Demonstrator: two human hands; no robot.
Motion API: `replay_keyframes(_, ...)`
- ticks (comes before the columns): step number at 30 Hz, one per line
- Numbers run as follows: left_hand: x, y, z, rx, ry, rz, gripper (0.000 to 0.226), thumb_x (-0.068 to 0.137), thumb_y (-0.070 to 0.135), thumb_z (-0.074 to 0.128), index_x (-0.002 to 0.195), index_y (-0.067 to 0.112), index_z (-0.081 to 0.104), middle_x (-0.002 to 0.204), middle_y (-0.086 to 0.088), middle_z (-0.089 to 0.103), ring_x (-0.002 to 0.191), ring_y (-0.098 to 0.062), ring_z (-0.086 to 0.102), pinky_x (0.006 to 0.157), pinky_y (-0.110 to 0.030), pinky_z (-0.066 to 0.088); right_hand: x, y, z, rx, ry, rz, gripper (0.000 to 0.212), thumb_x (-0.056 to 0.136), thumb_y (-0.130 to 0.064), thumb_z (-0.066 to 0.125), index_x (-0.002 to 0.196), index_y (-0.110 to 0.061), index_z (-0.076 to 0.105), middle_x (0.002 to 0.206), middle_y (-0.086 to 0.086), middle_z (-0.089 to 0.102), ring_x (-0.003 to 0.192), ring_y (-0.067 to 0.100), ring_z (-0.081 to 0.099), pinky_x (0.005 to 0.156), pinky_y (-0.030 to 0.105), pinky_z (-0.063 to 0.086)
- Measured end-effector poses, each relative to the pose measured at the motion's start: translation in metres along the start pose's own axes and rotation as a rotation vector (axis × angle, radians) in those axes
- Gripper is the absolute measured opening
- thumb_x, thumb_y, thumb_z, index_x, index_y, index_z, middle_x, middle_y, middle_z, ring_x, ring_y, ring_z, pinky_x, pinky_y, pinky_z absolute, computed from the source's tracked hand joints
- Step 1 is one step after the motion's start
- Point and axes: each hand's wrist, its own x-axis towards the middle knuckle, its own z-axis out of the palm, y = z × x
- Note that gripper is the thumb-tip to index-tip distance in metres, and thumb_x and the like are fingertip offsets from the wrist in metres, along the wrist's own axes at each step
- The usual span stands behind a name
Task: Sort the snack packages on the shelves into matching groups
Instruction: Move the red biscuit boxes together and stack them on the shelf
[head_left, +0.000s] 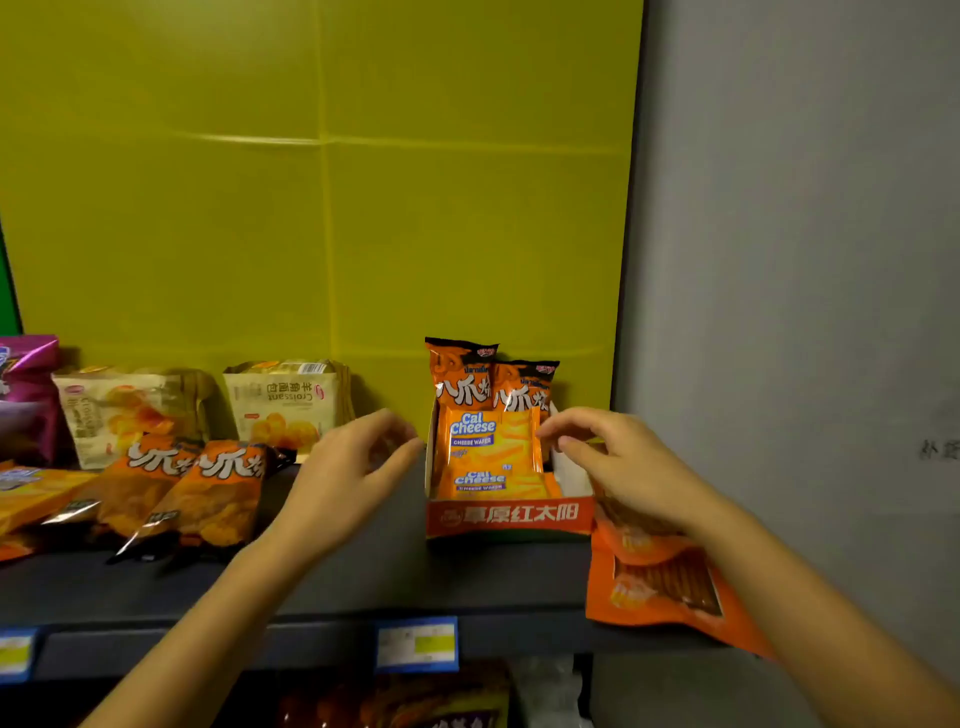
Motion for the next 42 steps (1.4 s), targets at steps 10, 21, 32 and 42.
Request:
replay_keyframes(10, 0.099, -0.039, 0.069, 0.205, -0.228, -0.058, 0.037, 0.089, 0.032, 0.055, 0.119, 0.012, 0.054, 0.122, -0.006, 0.057, 0.107, -0.02, 0.054, 0.086, -0.034, 0.047, 0.082, 0.051, 0.024, -0.397, -0.513, 0.004, 0.056, 0.085, -0.039, 0.06, 0.133, -0.014, 0.047, 0.135, 0.003, 0.05, 0.118, 0.015, 0.051, 0.096, 0.027, 0.046)
replay_keyframes(21, 0.153, -0.081, 0.107, 0.351, -0.491, -0.069, 0.084, 0.064, 0.061, 0.066, 0.13, 0.013, 0.045, 0.134, -0.006, 0.048, 0.121, -0.022, 0.045, 0.102, -0.038, 0.038, 0.113, 0.071, 0.044, -0.398, -0.8, 0.139, 0.076, 0.081, -0.04, 0.065, 0.143, -0.016, 0.028, 0.149, 0.003, 0.035, 0.133, 0.02, 0.039, 0.109, 0.033, 0.036)
replay_keyframes(32, 0.169, -0.09, 0.115, 0.506, -0.562, -0.003, 0.07, 0.066, 0.052, 0.074, 0.123, 0.02, 0.05, 0.125, 0.002, 0.058, 0.117, -0.016, 0.052, 0.103, -0.035, 0.024, 0.12, 0.075, 0.044, -0.479, -0.765, 0.131, 0.091, 0.072, -0.055, 0.068, 0.144, -0.017, 0.027, 0.149, 0.0, 0.033, 0.136, 0.021, 0.034, 0.113, 0.041, 0.031)
replay_keyframes(42, 0.159, -0.081, 0.089, -0.212, -0.349, -0.288, 0.041, 0.063, 0.022, 0.082, 0.096, 0.003, 0.066, 0.102, -0.012, 0.071, 0.093, -0.023, 0.068, 0.083, -0.039, 0.057, 0.115, 0.067, 0.013, -0.06, -0.534, 0.143, 0.033, 0.069, -0.029, 0.08, 0.09, -0.03, 0.054, 0.103, -0.004, 0.066, 0.092, 0.011, 0.066, 0.071, 0.021, 0.055)
